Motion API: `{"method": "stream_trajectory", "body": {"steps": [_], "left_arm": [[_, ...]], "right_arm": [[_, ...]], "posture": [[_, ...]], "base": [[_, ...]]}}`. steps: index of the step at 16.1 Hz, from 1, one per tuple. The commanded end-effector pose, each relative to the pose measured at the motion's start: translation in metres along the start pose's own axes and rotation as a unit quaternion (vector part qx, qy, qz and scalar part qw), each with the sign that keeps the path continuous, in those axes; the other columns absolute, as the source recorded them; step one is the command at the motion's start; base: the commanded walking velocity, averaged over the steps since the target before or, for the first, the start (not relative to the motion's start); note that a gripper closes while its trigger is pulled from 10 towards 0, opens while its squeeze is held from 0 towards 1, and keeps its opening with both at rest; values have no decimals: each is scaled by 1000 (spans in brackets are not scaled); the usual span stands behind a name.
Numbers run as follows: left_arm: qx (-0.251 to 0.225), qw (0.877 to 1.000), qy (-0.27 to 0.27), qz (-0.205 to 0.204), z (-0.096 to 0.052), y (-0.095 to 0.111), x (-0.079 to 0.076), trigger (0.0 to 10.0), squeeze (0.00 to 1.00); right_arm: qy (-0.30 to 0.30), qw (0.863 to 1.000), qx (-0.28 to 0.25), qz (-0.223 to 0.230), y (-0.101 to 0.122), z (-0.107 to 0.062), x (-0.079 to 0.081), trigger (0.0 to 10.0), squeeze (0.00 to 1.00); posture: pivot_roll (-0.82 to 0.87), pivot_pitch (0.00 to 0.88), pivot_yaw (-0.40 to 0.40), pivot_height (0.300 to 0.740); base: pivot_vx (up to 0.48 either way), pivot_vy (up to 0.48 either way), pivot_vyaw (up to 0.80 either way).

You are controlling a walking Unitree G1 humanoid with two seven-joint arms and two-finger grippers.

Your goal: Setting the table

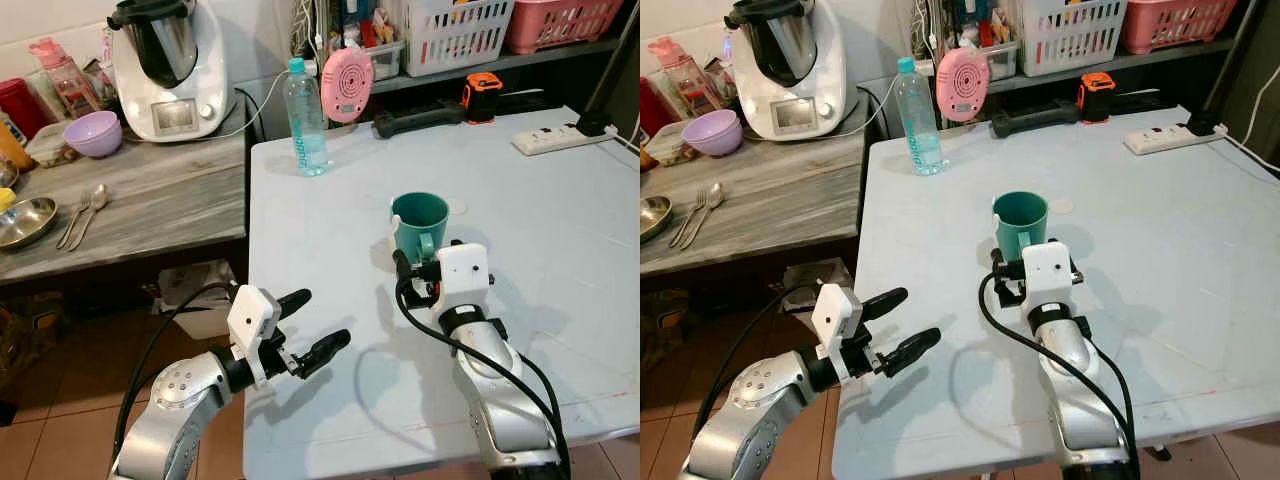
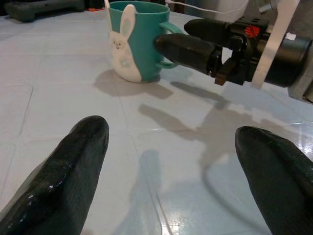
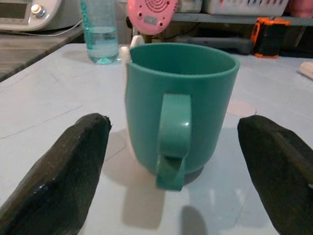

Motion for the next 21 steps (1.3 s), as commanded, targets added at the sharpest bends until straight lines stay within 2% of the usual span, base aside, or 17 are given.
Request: {"method": "stream_trajectory", "body": {"steps": [1,4,5,6,7,13,21], "left_arm": [[9,1000,4,4,-5,-4,4,10000,0],[12,1000,8,2,-6,-8,6,10000,0],[13,1000,9,2,-6,-8,6,10000,0],[13,1000,9,2,-6,-8,5,10000,0],[13,1000,9,3,-5,-8,4,10000,0],[11,1000,11,5,-5,-6,4,10000,0],[18,1000,16,4,-7,-12,8,10000,0]], "right_arm": [[-3,1000,-4,-1,2,4,1,10000,0],[-4,1000,-4,-1,1,8,-1,10000,0],[-4,1000,-5,-2,1,10,-2,4784,0],[-3,1000,-5,-3,1,13,-2,275,0],[-3,1000,-2,2,-1,15,-1,0,0],[0,1000,-5,3,-3,18,3,0,0],[1,1000,-7,6,-4,18,5,0,0]], "posture": [[-164,54,151,740],[-159,54,151,740],[-159,54,151,740],[-159,56,153,740],[-159,56,153,740],[-155,57,152,740],[-153,58,154,740]], "base": [[0,0,0],[0,0,0],[0,0,0],[0,0,0],[0,0,0],[0,0,0],[0,0,0]]}}
Point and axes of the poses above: a point about 5 cm out from each wrist's last joint towards the gripper, its own z axis pointing out of the wrist towards the gripper, its own y axis along the axis of the wrist's last joint, x = y × z, the point moved 4 cm from there along z, pointing out of the wrist towards the gripper, and after that the axes turned 7 degrees about -z, right-handed, at the moved point
